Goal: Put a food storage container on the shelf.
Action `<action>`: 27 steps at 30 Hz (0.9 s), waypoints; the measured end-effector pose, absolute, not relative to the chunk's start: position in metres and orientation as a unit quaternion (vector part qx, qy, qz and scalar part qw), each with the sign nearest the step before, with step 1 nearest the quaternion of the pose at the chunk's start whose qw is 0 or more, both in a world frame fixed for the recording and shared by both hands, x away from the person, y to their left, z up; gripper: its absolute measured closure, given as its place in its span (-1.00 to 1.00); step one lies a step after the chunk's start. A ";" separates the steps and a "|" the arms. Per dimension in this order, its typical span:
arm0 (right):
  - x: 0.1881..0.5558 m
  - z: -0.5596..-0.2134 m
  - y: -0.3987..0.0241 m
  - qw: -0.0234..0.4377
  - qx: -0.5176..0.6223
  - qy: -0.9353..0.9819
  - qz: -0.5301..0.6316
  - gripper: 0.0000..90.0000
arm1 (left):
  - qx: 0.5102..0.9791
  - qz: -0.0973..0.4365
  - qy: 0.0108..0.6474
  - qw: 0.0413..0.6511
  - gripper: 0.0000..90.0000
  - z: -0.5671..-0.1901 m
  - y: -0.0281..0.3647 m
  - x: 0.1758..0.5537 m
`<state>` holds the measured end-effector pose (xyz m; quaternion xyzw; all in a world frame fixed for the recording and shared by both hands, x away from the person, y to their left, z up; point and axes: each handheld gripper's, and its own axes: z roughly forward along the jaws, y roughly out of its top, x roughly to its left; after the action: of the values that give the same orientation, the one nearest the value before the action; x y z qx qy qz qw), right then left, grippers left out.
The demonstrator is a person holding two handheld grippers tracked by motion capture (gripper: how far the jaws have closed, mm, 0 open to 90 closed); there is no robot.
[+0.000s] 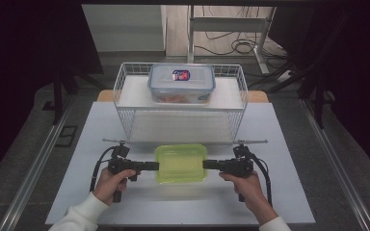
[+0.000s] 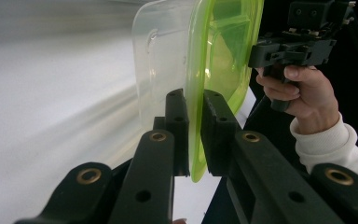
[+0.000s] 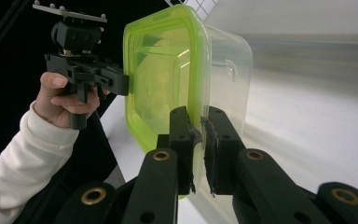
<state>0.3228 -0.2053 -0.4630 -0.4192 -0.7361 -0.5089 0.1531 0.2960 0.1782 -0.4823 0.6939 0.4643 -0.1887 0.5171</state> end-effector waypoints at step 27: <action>0.326 -0.413 -0.211 0.115 -0.389 -0.736 -0.542 0.82 | 0.702 -0.152 0.439 0.540 0.84 -0.426 0.174 0.304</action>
<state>0.3260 -0.2110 -0.4131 -0.3886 -0.7364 -0.5418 0.1148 0.3035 0.1736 -0.4258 0.7019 0.4386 -0.1521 0.5402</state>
